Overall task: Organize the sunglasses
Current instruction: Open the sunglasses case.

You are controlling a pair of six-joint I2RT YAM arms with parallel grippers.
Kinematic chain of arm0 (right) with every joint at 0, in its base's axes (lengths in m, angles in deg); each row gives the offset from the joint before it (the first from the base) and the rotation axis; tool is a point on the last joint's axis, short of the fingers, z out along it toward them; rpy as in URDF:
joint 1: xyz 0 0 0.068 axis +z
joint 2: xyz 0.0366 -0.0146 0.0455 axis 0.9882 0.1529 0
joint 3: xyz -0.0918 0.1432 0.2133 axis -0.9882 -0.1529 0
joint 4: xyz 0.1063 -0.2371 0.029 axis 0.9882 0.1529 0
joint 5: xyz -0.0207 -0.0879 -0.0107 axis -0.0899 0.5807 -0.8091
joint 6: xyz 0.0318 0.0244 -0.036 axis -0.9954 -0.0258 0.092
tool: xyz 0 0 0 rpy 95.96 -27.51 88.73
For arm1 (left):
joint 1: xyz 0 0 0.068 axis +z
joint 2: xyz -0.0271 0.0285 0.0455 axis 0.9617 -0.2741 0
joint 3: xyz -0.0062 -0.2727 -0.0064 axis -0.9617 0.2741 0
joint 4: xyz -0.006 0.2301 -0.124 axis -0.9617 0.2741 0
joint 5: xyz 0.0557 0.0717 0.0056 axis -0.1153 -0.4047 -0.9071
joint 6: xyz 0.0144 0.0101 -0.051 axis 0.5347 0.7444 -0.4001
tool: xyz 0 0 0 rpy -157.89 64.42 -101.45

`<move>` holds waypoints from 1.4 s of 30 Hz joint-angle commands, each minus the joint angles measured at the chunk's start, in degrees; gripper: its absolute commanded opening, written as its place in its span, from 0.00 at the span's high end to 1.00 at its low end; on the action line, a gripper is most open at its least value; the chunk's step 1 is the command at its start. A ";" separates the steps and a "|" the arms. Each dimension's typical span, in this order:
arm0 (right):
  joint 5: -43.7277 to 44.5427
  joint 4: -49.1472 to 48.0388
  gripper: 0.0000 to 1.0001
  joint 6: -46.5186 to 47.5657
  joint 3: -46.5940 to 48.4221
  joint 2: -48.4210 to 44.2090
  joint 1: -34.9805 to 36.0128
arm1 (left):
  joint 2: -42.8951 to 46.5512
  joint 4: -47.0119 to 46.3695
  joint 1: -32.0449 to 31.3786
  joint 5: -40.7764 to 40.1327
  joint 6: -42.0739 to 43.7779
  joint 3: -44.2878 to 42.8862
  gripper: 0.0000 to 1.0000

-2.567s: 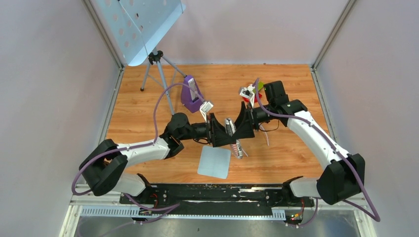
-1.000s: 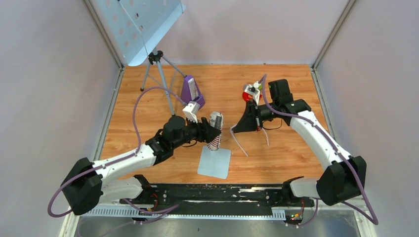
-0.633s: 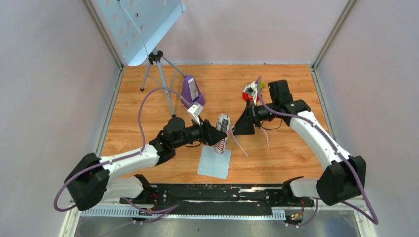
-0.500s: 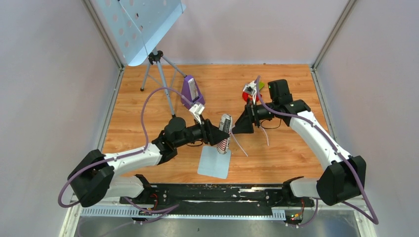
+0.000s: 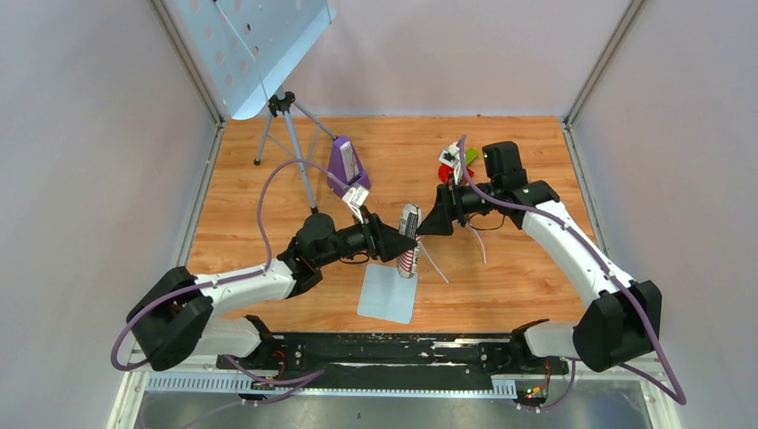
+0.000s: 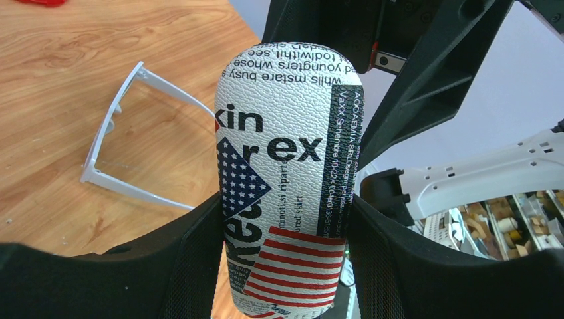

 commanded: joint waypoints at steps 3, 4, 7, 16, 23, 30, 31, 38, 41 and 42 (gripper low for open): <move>0.60 -1.62 0.21 -1.63 -0.97 0.67 0.98 | -0.57 -5.00 -0.08 0.96 -1.18 0.71 1.00; 1.64 -1.62 0.21 -1.68 -1.09 0.67 0.99 | -0.70 -5.14 -0.08 0.95 -1.37 0.64 1.00; 4.46 -1.62 0.21 -2.39 -1.24 0.82 1.00 | -0.83 -5.03 -0.08 1.08 -1.48 0.31 1.00; 18.42 -0.24 0.18 -4.16 -2.53 2.95 1.00 | 0.38 -5.96 -0.08 0.39 -1.87 1.24 1.00; 26.08 1.58 0.18 -4.39 -2.58 6.20 0.24 | 0.23 -9.30 -0.08 0.87 -3.76 2.92 1.00; 27.08 1.87 0.19 -3.34 -2.48 7.52 0.25 | -1.14 -12.30 -0.08 1.06 -6.13 3.46 1.00; 27.69 1.89 0.19 -3.08 -2.70 7.48 0.14 | -1.52 -13.03 -0.08 1.24 -6.67 3.53 1.00; 30.06 2.16 0.20 -1.83 -3.53 7.42 -0.17 | -1.89 -14.09 -0.08 1.88 -7.71 3.88 1.00; 30.12 2.25 0.20 -1.59 -3.43 7.59 -0.19 | -1.64 -14.18 -0.08 2.37 -7.91 4.01 1.00; 30.16 2.25 0.20 -1.50 -3.43 7.68 -0.15 | -1.53 -14.24 -0.08 2.44 -7.98 4.14 1.00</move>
